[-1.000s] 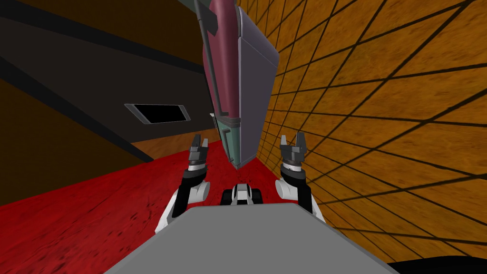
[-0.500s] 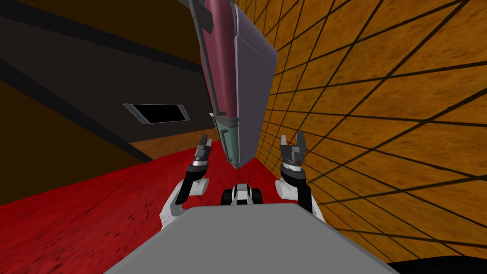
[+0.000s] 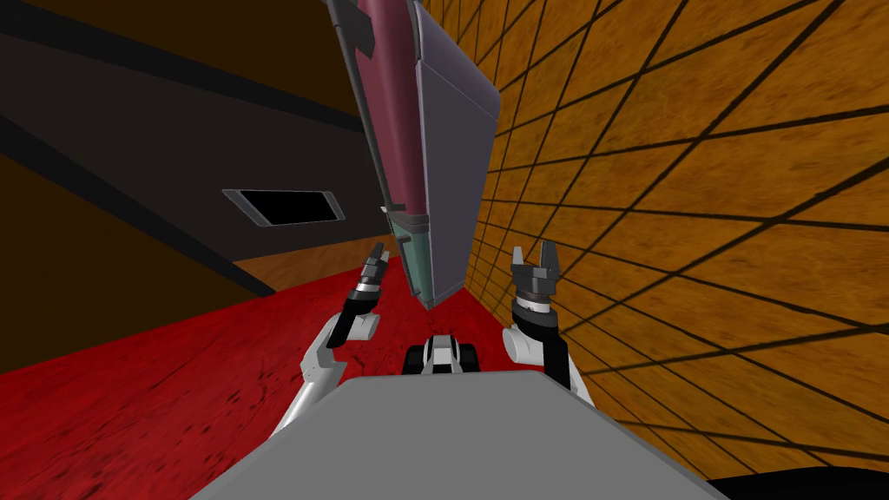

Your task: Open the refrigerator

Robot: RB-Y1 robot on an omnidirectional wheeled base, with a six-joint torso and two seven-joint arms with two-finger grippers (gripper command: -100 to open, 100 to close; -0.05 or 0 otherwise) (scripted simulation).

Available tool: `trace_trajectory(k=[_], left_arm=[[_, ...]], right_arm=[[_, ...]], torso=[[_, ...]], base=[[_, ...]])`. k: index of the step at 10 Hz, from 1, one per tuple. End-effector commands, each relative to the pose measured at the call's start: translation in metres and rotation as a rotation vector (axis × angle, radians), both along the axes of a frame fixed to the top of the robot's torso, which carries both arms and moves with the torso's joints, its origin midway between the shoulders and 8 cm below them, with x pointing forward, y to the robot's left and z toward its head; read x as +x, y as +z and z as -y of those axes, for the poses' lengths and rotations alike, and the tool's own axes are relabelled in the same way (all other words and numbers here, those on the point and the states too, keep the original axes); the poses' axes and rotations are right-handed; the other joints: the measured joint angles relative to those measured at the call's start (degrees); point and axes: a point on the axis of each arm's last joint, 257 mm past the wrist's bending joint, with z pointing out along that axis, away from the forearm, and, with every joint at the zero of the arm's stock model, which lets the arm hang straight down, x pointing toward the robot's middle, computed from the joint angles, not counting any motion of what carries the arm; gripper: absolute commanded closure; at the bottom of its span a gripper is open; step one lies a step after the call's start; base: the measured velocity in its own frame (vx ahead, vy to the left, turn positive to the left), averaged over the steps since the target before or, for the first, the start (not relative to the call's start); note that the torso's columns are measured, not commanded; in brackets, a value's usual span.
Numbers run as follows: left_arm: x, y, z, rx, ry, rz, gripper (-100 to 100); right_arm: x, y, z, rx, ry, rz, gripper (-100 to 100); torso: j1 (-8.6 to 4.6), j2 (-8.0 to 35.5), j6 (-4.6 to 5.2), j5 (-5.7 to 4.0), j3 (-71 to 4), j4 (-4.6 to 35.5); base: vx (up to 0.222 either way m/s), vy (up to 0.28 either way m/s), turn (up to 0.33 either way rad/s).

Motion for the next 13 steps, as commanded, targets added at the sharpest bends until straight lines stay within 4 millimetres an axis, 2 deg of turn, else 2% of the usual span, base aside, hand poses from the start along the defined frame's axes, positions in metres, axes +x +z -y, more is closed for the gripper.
trace_trajectory(k=[1,4,5,6,7,8,9,10,11,13], left_arm=[[0.021,-0.005,-0.006,0.003,-0.003,-0.022,-100],[0.048,-0.006,-0.024,0.004,0.004,-0.055,-100],[0.053,-0.005,-0.023,0.003,0.003,-0.054,-100],[0.066,-0.004,-0.034,0.001,0.011,-0.070,-100],[0.069,-0.003,-0.034,0.000,0.010,-0.068,-100],[0.084,-0.004,-0.047,-0.004,0.024,-0.090,-100],[0.086,0.001,-0.046,-0.004,0.020,-0.080,-100],[0.099,0.003,-0.059,-0.009,0.035,-0.098,-100],[0.101,0.007,-0.058,-0.010,0.033,-0.092,-100],[0.123,0.018,-0.087,-0.024,0.066,-0.112,-100]], right_arm=[[0.000,0.000,0.000,0.000,0.000,0.000,0],[0.000,0.000,0.000,0.000,0.000,0.000,0],[0.000,0.000,0.000,0.000,0.000,0.000,0],[0.000,0.000,0.000,0.000,0.000,0.000,0],[0.000,0.000,0.000,0.000,0.000,0.000,0],[0.000,0.000,0.000,0.000,0.000,0.000,0],[0.000,0.000,0.000,0.000,0.000,0.000,0],[0.000,0.000,0.000,0.000,0.000,0.000,0],[0.000,0.000,0.000,0.000,0.000,0.000,0],[0.000,0.000,0.000,0.000,0.000,0.000,0]], torso=[[-0.05,0.0,0.00,-0.01,0.0,0.0],[0.01,0.0,0.00,0.00,0.0,0.0],[-0.03,0.0,0.00,0.00,0.0,0.0],[-0.06,0.0,0.00,-0.01,0.0,0.0],[-0.14,0.0,0.01,-0.03,0.0,0.0],[-0.04,0.0,0.00,-0.02,0.0,0.0],[-0.02,0.0,0.00,0.00,0.0,0.0],[0.02,0.0,0.00,0.01,0.0,0.0],[-0.05,0.0,0.00,0.00,0.0,0.0],[-0.04,0.0,0.01,-0.01,0.0,0.0]], base=[[0.008,-0.062,0.002],[0.012,-0.059,0.001],[0.013,-0.065,0.000],[0.016,-0.095,0.001],[0.006,-0.074,0.004],[0.010,-0.075,-0.001],[0.008,-0.062,0.003],[0.020,-0.074,0.000],[0.025,-0.066,0.002],[0.021,-0.104,0.002]])
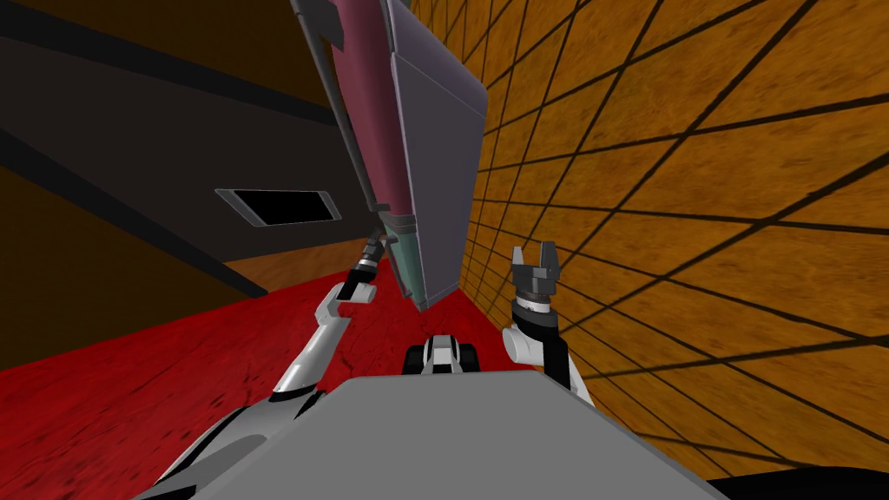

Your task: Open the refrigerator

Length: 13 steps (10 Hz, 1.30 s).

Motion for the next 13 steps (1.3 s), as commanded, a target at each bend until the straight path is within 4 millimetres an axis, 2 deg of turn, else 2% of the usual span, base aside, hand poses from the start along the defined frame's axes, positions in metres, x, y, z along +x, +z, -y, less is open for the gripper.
trace_trajectory(k=[1,2,3,5,6,7,8,9,11,12,13], left_arm=[[0.022,0.008,-0.023,-0.016,0.029,-0.020,-100],[0.031,0.013,-0.039,-0.025,0.050,-0.030,-100],[0.035,0.019,-0.038,-0.028,0.048,-0.023,-100],[0.052,0.035,-0.069,-0.051,0.092,-0.033,-100],[0.058,0.035,-0.072,-0.057,0.096,-0.038,-100],[0.063,0.047,-0.086,-0.069,0.116,-0.035,-100],[0.067,0.045,-0.088,-0.074,0.120,-0.041,-100],[0.072,0.060,-0.102,-0.087,0.139,-0.032,-100],[0.077,0.050,-0.108,-0.093,0.150,-0.053,-100],[0.082,0.064,-0.122,-0.109,0.171,-0.046,-100],[0.084,0.057,-0.126,-0.113,0.178,-0.060,-100]], right_arm=[[0.000,0.000,0.000,0.000,0.000,0.000,0],[0.000,0.000,0.000,0.000,0.000,0.000,0],[0.000,0.000,0.000,0.000,0.000,0.000,0],[0.000,0.000,0.000,0.000,0.000,0.000,0],[0.000,0.000,0.000,0.000,0.000,0.000,0],[0.000,0.000,0.000,0.000,0.000,0.000,0],[0.000,0.000,0.000,0.000,0.000,0.000,0],[0.000,0.000,0.000,0.000,0.000,0.000,0],[0.000,0.000,0.000,0.000,0.000,0.000,0],[0.000,0.000,0.000,0.000,0.000,0.000,0],[0.000,0.000,0.000,0.000,0.000,0.000,0]], torso=[[-0.19,0.0,0.00,-0.05,0.0,0.0],[-0.06,0.0,0.01,-0.03,0.0,0.0],[0.06,0.1,-0.01,0.01,0.0,0.0],[0.05,0.0,-0.01,0.02,0.0,0.0],[-0.10,-0.1,0.00,-0.03,0.0,0.0],[-0.02,0.0,0.00,-0.01,0.0,0.0],[-0.01,0.1,0.00,-0.01,0.0,0.0],[0.11,0.1,-0.01,0.03,0.0,0.0],[0.08,0.0,-0.01,0.03,0.0,0.0],[0.15,0.0,-0.01,0.04,0.0,0.0],[0.01,0.0,0.00,0.00,0.0,0.0]], base=[[0.029,-0.111,0.013],[0.007,-0.091,-0.002],[0.002,-0.067,0.004],[0.032,-0.099,0.006],[0.018,-0.095,0.008],[-0.001,-0.099,0.004],[0.005,-0.070,0.004],[0.021,-0.077,0.007],[0.013,-0.043,0.003],[0.011,-0.047,0.009],[0.011,-0.057,0.005]])
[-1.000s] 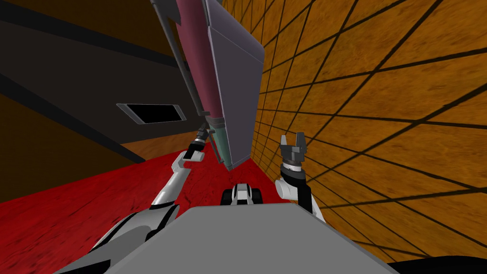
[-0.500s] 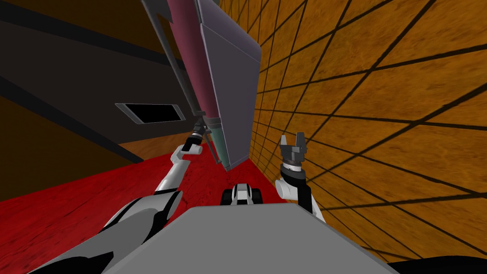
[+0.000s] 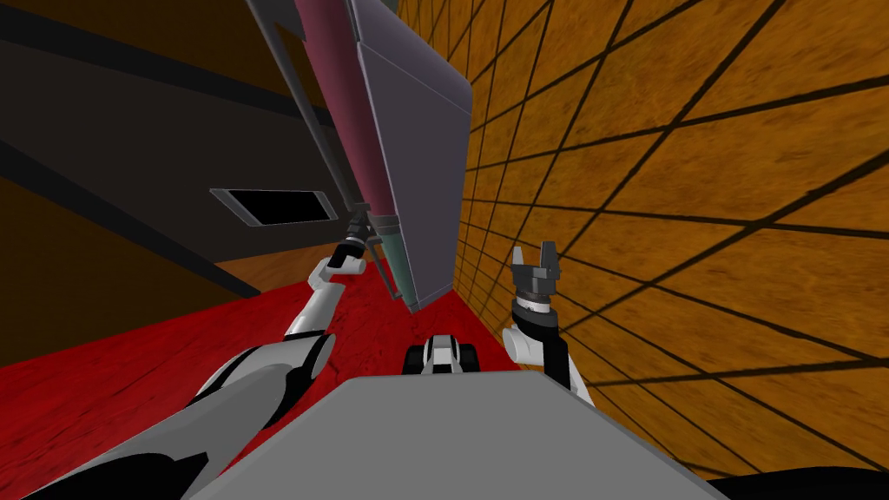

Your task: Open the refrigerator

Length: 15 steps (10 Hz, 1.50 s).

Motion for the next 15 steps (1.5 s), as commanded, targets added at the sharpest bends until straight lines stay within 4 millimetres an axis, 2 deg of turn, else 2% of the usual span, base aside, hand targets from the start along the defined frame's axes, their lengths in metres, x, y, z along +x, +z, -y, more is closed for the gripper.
trace_trajectory(k=[1,2,3,4,5,7,8,9,10,11,12,13,14,15], left_arm=[[0.009,0.010,-0.028,-0.028,0.040,-0.008,-100],[0.013,0.018,-0.044,-0.046,0.066,-0.009,-100],[0.016,0.008,-0.050,-0.054,0.075,-0.030,-100],[0.018,0.020,-0.063,-0.068,0.096,-0.022,-100],[0.020,0.011,-0.068,-0.075,0.104,-0.039,-100],[0.022,0.024,-0.098,-0.110,0.152,-0.041,-100],[0.024,0.015,-0.102,-0.117,0.159,-0.058,-100],[0.024,0.023,-0.116,-0.131,0.180,-0.054,-100],[0.025,0.016,-0.119,-0.137,0.186,-0.067,-100],[0.025,0.020,-0.133,-0.155,0.209,-0.070,-100],[0.025,0.017,-0.134,-0.157,0.211,-0.076,-100],[0.024,0.021,-0.147,-0.173,0.232,-0.078,-100],[0.025,0.018,-0.149,-0.176,0.234,-0.084,-100],[0.023,0.022,-0.160,-0.191,0.254,-0.085,-100]], right_arm=[[0.000,0.000,0.000,0.000,0.000,0.000,0],[0.000,0.000,0.000,0.000,0.000,0.000,0],[0.000,0.000,0.000,0.000,0.000,0.000,0],[0.000,0.000,0.000,0.000,0.000,0.000,0],[0.000,0.000,0.000,0.000,0.000,0.000,0],[0.000,0.000,0.000,0.000,0.000,0.000,0],[0.000,0.000,0.000,0.000,0.000,0.000,0],[0.000,0.000,0.000,0.000,0.000,0.000,0],[0.000,0.000,0.000,0.000,0.000,0.000,0],[0.000,0.000,0.000,0.000,0.000,0.000,0],[0.000,0.000,0.000,0.000,0.000,0.000,0],[0.000,0.000,0.000,0.000,0.000,0.000,0],[0.000,0.000,0.000,0.000,0.000,0.000,0],[0.000,0.000,0.000,0.000,0.000,0.000,0]], torso=[[-0.05,0.0,0.00,-0.01,0.0,0.0],[-0.08,0.0,0.01,-0.03,0.0,0.0],[-0.24,-0.1,0.01,-0.07,0.0,0.0],[-0.08,0.0,0.01,-0.03,0.0,0.0],[0.02,0.0,0.00,0.00,0.0,0.0],[0.12,0.1,-0.02,0.05,0.0,0.0],[-0.08,0.0,0.00,-0.03,0.0,0.0],[-0.02,0.0,0.01,-0.02,0.0,0.0],[0.05,0.0,-0.01,0.01,0.0,0.0],[0.05,0.0,0.01,0.02,0.0,0.0],[-0.03,0.0,0.00,-0.01,0.0,0.0],[0.01,0.0,0.00,0.00,0.0,0.0],[-0.03,0.0,0.00,-0.01,0.0,0.0],[0.04,0.0,-0.01,0.01,0.0,0.0]], base=[[0.014,-0.067,0.012],[0.035,-0.129,0.013],[0.029,-0.114,0.012],[0.020,-0.102,0.008],[0.008,-0.066,0.006],[0.010,-0.086,0.018],[0.018,-0.078,0.012],[0.019,-0.061,0.003],[0.019,-0.060,0.009],[0.014,-0.077,0.009],[0.015,-0.063,0.011],[0.023,-0.074,0.012],[0.014,-0.058,0.008],[0.013,-0.063,0.011]])
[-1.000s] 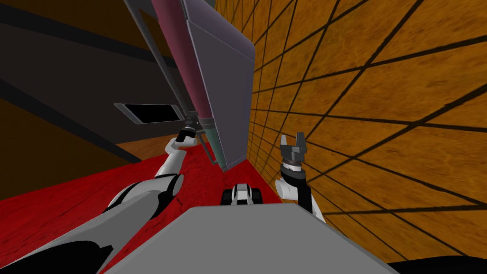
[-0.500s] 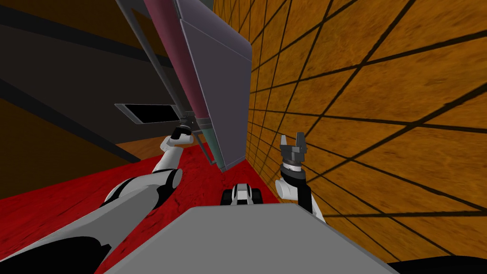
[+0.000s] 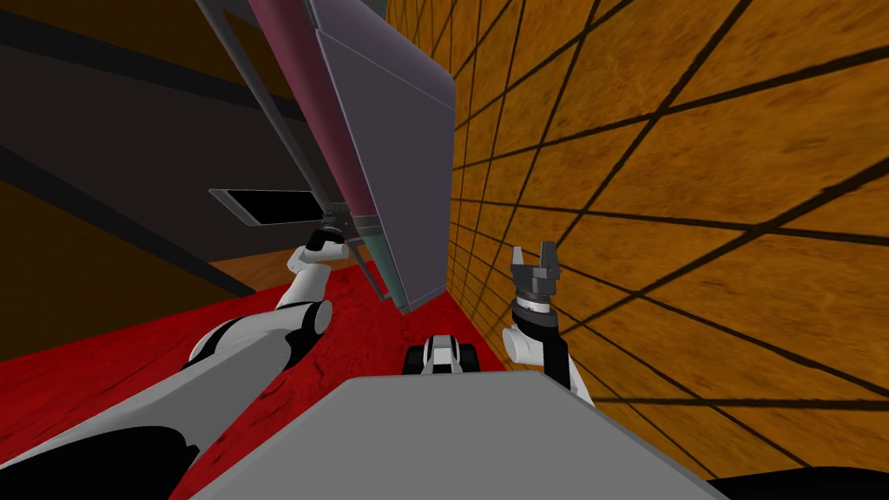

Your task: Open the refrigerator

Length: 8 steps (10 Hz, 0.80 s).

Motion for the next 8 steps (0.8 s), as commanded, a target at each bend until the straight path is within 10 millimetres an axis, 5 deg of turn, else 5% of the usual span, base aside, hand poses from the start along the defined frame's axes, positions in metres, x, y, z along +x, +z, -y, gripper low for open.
trace_trajectory(k=[1,8], left_arm=[[0.000,-0.001,-0.017,-0.024,0.026,-0.011,-100],[-0.011,0.005,-0.076,-0.111,0.123,-0.036,-100]], right_arm=[[0.000,0.000,0.000,0.000,0.000,0.000,0],[0.000,0.000,0.000,0.000,0.000,0.000,0]], torso=[[-0.03,0.0,0.00,-0.01,0.0,0.0],[-0.01,0.0,0.00,0.01,0.0,0.0]], base=[[0.008,-0.055,0.009],[0.016,-0.078,0.013]])
